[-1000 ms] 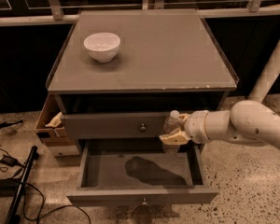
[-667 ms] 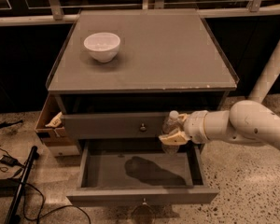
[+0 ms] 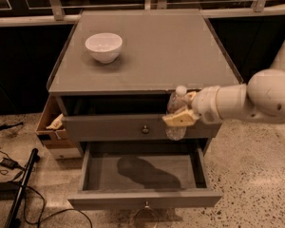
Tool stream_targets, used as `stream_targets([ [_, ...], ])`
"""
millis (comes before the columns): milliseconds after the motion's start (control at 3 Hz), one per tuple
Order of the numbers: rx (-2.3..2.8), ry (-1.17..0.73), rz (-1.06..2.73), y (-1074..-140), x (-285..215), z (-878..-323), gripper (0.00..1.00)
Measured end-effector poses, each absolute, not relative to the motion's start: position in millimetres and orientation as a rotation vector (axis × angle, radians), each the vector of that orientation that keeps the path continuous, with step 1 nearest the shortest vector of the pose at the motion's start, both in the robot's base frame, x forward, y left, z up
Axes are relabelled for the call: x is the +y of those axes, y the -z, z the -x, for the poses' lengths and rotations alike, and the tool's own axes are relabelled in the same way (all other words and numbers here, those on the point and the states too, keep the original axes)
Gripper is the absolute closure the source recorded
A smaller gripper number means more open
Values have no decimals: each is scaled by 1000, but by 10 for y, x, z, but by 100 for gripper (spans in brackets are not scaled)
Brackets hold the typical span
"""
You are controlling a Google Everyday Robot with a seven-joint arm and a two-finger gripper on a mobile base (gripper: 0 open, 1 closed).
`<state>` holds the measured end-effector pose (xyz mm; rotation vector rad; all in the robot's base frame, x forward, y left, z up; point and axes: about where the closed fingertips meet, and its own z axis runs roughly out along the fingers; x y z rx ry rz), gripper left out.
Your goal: Pick water bottle from middle drawer and place on counter
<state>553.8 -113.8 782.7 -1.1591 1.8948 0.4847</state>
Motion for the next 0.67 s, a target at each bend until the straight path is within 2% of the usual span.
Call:
stream_targets([
  [667, 1826, -380, 1133, -9679, -1057, -5613, 100],
])
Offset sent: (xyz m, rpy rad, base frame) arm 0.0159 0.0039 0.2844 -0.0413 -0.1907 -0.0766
